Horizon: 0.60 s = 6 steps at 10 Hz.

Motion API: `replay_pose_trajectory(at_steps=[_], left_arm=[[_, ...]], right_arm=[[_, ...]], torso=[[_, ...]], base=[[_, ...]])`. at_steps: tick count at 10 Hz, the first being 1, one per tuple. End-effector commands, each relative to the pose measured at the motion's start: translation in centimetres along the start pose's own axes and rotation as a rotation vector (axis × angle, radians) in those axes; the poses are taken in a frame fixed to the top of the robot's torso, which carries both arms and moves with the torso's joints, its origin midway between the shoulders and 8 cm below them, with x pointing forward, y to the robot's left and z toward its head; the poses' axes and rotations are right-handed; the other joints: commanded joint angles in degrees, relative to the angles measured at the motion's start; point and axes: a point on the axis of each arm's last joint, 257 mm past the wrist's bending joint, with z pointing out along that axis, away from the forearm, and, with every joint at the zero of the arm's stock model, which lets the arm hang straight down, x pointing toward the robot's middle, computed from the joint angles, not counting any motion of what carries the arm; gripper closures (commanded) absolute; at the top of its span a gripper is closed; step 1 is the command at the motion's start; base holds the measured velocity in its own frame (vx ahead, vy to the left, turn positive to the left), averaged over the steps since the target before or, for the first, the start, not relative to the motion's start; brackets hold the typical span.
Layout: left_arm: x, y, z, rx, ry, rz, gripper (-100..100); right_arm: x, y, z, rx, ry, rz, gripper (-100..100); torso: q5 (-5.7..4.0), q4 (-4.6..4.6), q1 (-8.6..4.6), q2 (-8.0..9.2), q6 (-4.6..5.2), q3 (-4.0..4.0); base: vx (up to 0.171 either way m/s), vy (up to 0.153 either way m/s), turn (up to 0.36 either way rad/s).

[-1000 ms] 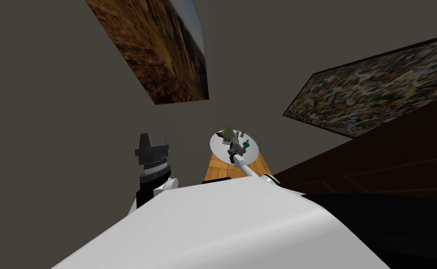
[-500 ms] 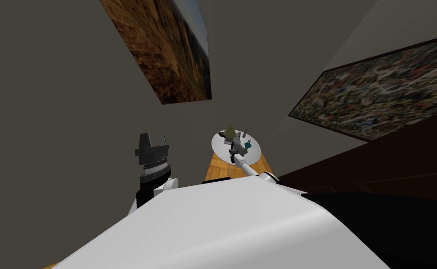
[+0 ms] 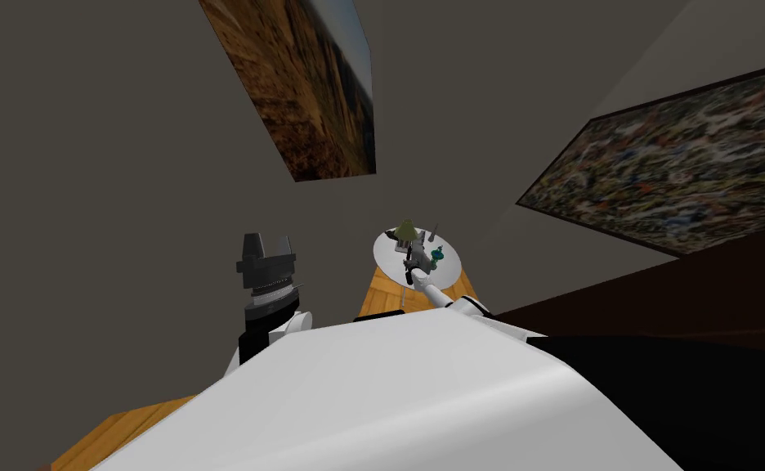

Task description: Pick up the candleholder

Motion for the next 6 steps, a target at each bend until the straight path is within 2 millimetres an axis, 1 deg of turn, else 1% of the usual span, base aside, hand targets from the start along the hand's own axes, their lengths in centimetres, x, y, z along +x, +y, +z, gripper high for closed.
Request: replay_pose_trajectory(at_steps=[1,2,3,4,5,6], left_arm=[[0.0,0.0,0.0,0.000,0.000,0.000,0],[0.0,0.0,0.0,0.000,0.000,0.000,0],[0.0,0.0,0.0,0.000,0.000,0.000,0],[0.0,0.0,0.0,0.000,0.000,0.000,0],[0.0,0.0,0.0,0.000,0.000,0.000,0],[0.0,0.0,0.0,0.000,0.000,0.000,0]], right_arm=[[-0.1,-0.7,0.1,0.017,-0.003,0.039,-100],[-0.5,-2.3,0.5,0.051,-0.011,0.013,-100],[-0.5,-2.3,0.5,0.051,-0.012,0.055,-100],[-0.5,-2.0,0.6,0.045,-0.011,0.033,-100],[-0.5,-2.1,0.6,0.047,-0.011,0.041,100],[-0.5,-2.1,0.6,0.047,-0.011,0.040,100]], torso=[[0.00,0.00,0.00,0.00,0.00,0.00],[-0.01,0.00,-0.02,0.03,0.04,0.02],[-0.01,0.01,-0.03,0.07,0.01,0.04],[-0.01,0.01,-0.01,0.06,0.04,0.04],[0.00,0.00,0.02,-0.01,0.06,0.00],[0.00,-0.02,0.03,-0.06,0.05,-0.04]], base=[[-0.039,-0.023,0.160],[-0.053,-0.022,0.213],[-0.045,-0.013,0.138],[-0.016,-0.004,0.012],[0.000,0.000,0.000],[0.000,0.000,0.000]])
